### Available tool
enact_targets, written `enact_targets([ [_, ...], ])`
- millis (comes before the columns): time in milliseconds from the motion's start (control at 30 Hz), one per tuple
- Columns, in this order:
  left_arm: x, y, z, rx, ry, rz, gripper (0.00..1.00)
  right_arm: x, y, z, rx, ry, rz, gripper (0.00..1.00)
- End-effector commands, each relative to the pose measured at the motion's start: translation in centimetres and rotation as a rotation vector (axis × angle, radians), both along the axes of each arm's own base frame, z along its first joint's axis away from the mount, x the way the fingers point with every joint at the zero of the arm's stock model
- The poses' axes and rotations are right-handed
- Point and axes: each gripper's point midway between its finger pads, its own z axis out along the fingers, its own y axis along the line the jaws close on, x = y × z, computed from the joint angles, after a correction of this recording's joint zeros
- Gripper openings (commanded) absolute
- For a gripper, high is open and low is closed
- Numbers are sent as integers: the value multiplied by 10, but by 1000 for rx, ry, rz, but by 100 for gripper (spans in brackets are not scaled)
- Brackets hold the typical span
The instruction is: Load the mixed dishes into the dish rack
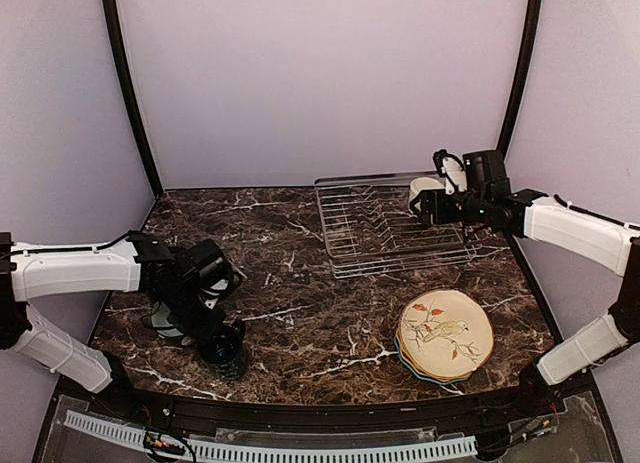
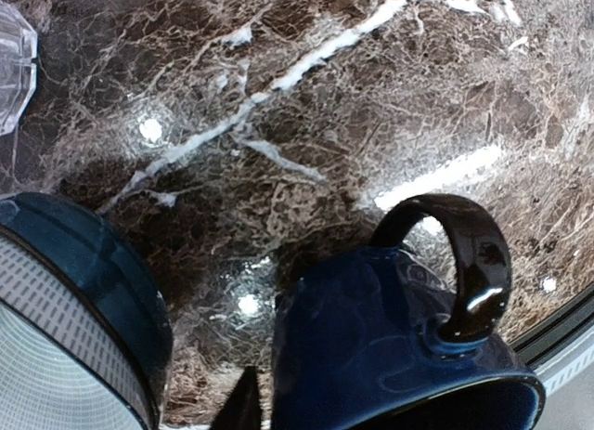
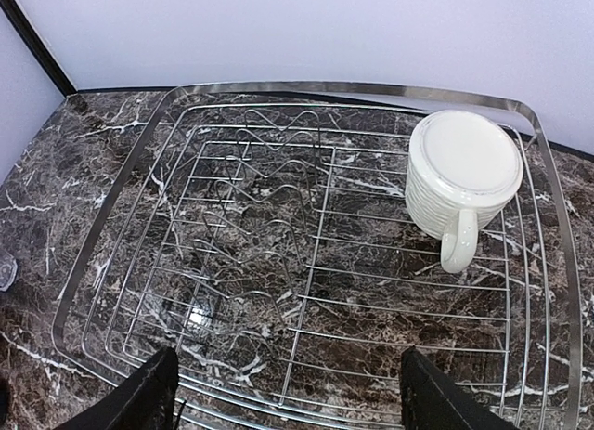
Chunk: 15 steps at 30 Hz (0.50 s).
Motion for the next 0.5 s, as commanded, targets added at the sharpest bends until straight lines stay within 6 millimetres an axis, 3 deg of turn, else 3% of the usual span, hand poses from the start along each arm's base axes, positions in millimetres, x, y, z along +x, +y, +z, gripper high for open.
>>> enact_targets([
  [0,5,-11,6,-28,-25,-16,19,-9,8,10,21,-10,30,79],
  [167,13,-29,24,-102,-61,-54,2,-22,25,23,28,-24,105,80],
  [267,22,-46,44,-193,-114,-89,1,-39,46,33,42,-31,206,84],
  [467,39,-106,103,-549,-274,-186,1,-91,98,55,242,5,488,92],
])
